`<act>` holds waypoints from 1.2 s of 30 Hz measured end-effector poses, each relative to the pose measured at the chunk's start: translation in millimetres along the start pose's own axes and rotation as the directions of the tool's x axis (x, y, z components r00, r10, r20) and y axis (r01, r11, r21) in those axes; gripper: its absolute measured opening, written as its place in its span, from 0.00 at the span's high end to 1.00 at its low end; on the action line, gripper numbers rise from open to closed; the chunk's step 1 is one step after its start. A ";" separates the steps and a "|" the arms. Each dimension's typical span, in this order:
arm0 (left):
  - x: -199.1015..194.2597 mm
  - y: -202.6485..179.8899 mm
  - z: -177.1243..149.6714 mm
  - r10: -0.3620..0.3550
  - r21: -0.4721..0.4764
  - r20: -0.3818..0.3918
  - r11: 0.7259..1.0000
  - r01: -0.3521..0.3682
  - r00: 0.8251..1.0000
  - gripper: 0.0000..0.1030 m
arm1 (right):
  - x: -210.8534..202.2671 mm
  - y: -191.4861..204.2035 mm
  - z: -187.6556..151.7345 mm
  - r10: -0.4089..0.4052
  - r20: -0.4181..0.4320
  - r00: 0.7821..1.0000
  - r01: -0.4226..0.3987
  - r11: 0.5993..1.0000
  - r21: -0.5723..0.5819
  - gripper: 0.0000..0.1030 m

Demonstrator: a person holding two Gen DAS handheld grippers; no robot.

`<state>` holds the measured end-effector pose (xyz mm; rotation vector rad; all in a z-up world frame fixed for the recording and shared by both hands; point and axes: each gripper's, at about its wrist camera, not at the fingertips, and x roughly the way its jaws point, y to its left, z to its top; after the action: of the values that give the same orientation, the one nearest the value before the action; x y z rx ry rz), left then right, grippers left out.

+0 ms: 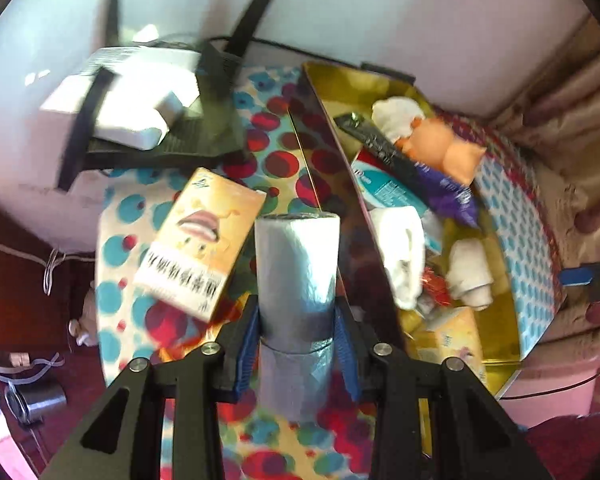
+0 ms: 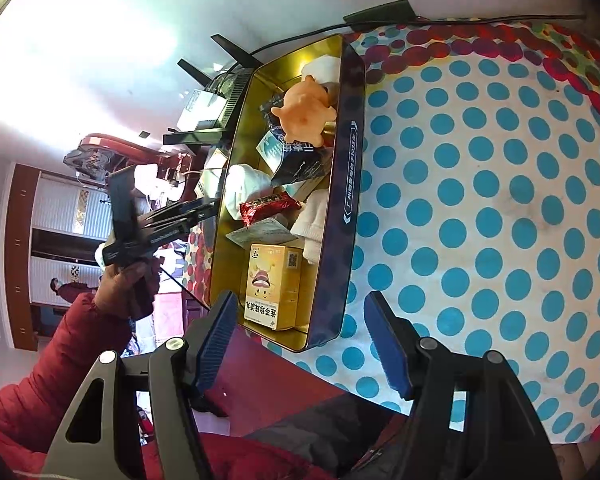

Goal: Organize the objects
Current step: 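Carry the grey roll into the tray and open the left gripper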

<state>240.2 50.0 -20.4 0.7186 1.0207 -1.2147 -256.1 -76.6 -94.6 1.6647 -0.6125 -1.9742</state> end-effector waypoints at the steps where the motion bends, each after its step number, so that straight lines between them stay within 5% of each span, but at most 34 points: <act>1: -3.4 -7.6 -0.6 -0.014 0.001 0.008 1.000 0.014 1.000 0.66 | -0.9 -0.1 -0.3 0.002 0.004 1.000 -0.002 1.000 -0.001 0.37; 5: -27.3 -28.0 -10.1 -0.038 -0.017 0.033 0.999 0.038 0.999 0.66 | -0.2 -1.1 -1.3 0.011 0.008 1.000 -0.011 1.000 0.004 0.37; 9: -54.7 -52.9 -11.5 0.015 -0.023 0.096 1.000 -0.013 0.995 0.66 | 1.2 -0.2 -4.3 0.017 0.007 1.000 -0.017 1.000 0.001 0.37; 12: -70.0 -59.6 -10.2 -0.033 -0.037 0.126 0.999 0.038 0.992 0.67 | -1.0 -1.8 -7.9 0.025 0.012 1.000 -0.025 1.000 0.008 0.37; 18: -48.7 -112.4 9.3 -0.040 0.115 0.057 0.993 0.033 0.998 0.67 | -6.4 -8.3 -11.9 0.034 0.023 0.999 -0.034 0.999 0.025 0.37; 27: 22.2 -154.7 27.5 0.147 0.272 0.020 0.951 -0.147 0.989 0.59 | -17.3 -13.9 -10.9 0.013 0.048 0.999 -0.014 0.999 0.030 0.37; 31: 24.2 -165.5 30.1 0.309 0.248 0.104 0.913 -0.325 0.946 0.56 | -24.1 -9.5 -7.0 -0.069 0.084 0.994 0.070 0.998 -0.009 0.35; 34: 15.2 -169.3 32.6 0.301 0.211 0.131 0.923 -0.323 0.945 0.55 | -29.5 -4.4 -6.2 -0.113 0.114 0.987 0.118 0.992 -0.042 0.29; 36: 9.5 -167.4 35.9 0.254 0.192 0.110 0.943 -0.271 0.961 0.55 | -30.5 -4.6 -5.7 -0.113 0.117 0.987 0.119 0.992 -0.044 0.28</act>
<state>86.8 -24.5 -2.7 0.9269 0.7090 -1.1148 -246.5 -54.2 -74.9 1.5986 -0.5120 -2.1620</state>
